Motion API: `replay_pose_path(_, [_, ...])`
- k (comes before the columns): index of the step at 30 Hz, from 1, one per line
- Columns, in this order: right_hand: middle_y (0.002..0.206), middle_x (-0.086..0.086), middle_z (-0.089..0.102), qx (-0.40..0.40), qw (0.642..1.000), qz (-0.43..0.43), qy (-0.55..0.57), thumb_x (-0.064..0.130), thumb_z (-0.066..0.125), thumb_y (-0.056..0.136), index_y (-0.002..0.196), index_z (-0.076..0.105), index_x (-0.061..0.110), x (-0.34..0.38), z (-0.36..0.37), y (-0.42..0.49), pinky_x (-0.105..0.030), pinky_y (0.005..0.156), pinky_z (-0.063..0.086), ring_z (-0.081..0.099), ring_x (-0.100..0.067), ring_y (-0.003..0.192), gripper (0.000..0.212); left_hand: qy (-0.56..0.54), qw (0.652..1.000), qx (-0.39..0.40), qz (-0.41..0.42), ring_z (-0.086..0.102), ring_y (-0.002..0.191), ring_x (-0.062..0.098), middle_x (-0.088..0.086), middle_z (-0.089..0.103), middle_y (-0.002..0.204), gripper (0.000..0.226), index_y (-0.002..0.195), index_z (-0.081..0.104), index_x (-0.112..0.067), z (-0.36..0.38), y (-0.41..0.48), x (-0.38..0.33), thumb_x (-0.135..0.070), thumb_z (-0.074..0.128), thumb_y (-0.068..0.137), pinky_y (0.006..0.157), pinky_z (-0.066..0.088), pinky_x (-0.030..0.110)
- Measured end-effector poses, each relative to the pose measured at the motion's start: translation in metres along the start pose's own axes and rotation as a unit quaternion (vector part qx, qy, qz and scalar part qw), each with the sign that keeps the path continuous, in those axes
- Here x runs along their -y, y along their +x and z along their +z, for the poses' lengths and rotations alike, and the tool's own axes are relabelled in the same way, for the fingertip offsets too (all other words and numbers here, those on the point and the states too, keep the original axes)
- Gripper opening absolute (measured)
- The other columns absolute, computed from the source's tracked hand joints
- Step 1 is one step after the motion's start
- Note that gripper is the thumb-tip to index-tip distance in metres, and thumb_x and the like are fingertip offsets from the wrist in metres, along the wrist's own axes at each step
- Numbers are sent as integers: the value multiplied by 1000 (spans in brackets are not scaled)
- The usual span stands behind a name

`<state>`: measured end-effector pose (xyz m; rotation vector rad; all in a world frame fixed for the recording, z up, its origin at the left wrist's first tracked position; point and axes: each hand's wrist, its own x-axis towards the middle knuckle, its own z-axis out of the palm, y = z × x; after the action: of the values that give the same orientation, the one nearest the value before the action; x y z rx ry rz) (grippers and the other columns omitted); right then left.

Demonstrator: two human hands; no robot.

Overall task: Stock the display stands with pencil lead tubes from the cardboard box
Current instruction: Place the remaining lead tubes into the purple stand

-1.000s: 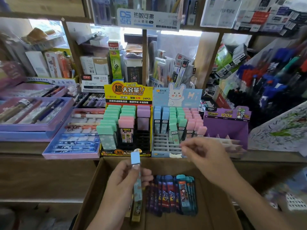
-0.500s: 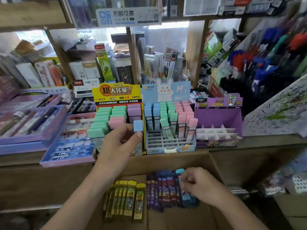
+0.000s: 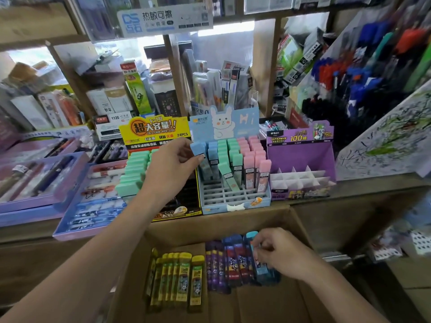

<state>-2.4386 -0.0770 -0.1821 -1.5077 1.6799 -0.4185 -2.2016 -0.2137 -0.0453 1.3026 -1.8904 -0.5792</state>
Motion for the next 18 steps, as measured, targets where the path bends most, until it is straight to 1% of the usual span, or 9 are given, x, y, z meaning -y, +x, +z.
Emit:
replay_pose_path(4, [101, 10, 70, 0, 1000, -2, -4, 36, 66, 98, 110, 65, 37, 0, 0, 0, -22, 69, 57, 68, -6, 91, 13, 49, 999, 18, -12, 72, 79, 21, -1, 73, 85, 12, 99, 72, -18, 6, 6, -1, -22, 78, 90, 78, 63, 46])
replay_pose_path(8, [99, 10, 71, -1, 1000, -9, 0, 36, 67, 98, 104, 62, 40, -1, 0, 0, -24, 66, 58, 68, -5, 91, 9, 118, 993, 24, -1, 72, 81, 24, 0, 73, 82, 11, 93, 72, -16, 10, 8, -3, -22, 79, 88, 79, 60, 44])
replay_pose_path(10, [100, 11, 71, 1, 1000, -11, 3, 37, 67, 98, 103, 61, 41, -1, 0, -1, -23, 64, 57, 68, -4, 92, 9, 123, 992, 33, -7, 73, 80, 25, 2, 73, 81, 9, 91, 71, -15, 10, 10, -2, -20, 79, 88, 79, 60, 45])
replay_pose_path(14, [101, 11, 70, 2, 1000, -10, 4, 38, 66, 98, 109, 61, 39, -1, 1, -2, -23, 65, 56, 66, -5, 95, 12, 112, 992, 55, -22, 75, 77, 27, 6, 74, 80, 7, 88, 69, -13, 9, 13, 2, -12, 76, 90, 79, 63, 49])
replay_pose_path(18, [104, 13, 69, 2, 1000, -9, 1, 38, 65, 98, 115, 62, 36, 0, 1, -2, -25, 68, 59, 66, -5, 98, 17, 115, 991, 64, -31, 75, 68, 21, 9, 74, 76, 5, 89, 70, -6, 10, 16, 2, -6, 75, 90, 73, 64, 48])
